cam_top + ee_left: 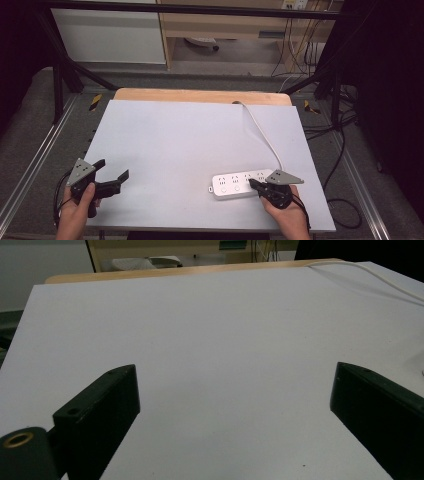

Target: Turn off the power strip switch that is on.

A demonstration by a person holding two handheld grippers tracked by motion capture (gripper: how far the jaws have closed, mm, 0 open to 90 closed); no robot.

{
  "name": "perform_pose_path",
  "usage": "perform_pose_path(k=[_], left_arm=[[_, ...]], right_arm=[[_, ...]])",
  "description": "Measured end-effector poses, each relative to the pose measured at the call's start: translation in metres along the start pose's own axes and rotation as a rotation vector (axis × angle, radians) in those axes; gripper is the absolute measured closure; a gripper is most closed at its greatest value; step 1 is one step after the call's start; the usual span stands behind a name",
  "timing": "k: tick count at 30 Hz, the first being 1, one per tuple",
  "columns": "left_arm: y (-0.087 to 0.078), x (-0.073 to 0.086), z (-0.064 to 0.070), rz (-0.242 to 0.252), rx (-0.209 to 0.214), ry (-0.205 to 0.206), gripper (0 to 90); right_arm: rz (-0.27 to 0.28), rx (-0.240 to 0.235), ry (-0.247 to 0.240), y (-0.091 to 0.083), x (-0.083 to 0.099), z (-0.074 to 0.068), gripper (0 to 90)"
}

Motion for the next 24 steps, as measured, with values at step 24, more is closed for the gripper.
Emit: perform_pose_path(k=[24], left_arm=[[0.001,0.0013,0.0012,-0.009,-0.007,-0.001,5.5]], right_arm=[[-0.044,0.013,-0.015,0.003,-0.0007,-0.0024,90.0]])
Point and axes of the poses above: each handheld gripper's, and its own axes: y roughly forward along the jaws, x roughly out of its underside, z roughly to its right, the point moved 3 cm from there along y, roughly forward along the jaws, and after that the axes turned 8 degrees about -y, right-handed, at the moved point
